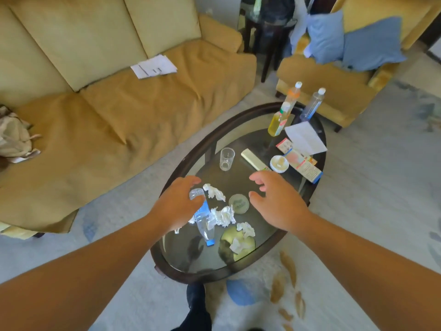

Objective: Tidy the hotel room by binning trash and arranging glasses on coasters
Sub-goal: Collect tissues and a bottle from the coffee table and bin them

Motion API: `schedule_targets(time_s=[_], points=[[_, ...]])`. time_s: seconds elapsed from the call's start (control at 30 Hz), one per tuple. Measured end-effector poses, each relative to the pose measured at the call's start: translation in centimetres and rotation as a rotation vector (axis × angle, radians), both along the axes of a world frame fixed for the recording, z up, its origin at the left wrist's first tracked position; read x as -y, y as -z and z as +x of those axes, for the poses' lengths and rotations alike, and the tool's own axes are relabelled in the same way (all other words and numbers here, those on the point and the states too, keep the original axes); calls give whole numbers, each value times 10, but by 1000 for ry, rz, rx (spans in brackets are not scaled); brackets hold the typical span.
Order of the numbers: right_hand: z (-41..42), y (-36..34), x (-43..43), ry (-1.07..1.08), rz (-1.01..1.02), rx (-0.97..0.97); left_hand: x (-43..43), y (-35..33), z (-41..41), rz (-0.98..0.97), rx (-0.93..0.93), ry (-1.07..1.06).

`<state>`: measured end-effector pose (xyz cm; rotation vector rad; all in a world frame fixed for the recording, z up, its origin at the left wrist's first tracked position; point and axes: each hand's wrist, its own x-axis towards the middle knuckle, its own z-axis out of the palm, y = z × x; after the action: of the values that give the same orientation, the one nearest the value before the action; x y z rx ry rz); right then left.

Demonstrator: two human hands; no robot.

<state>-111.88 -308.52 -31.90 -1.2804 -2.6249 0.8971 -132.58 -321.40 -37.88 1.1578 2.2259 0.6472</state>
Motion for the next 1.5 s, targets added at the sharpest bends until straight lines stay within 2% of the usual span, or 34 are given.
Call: schedule_targets(time_s=[0.27,0.43,0.67,0.97,1.13,1.5], points=[[-21,66,-24,15,-128,108,-23,56,-16,-107,99,11],[-8,127,-31,-5,-211,186,-31,99,8,-153,228,-16],[16,227,-20,-11,-297,263,-23,171,41,-269,286,-6],[20,304,-18,-32,-280,365,-5,201,24,-195,176,-158],[13,322,-26,4,-206,351,-15,201,18,-130,174,-129],[0,356,-41,0,-182,386,-23,217,14,-66,176,-79]])
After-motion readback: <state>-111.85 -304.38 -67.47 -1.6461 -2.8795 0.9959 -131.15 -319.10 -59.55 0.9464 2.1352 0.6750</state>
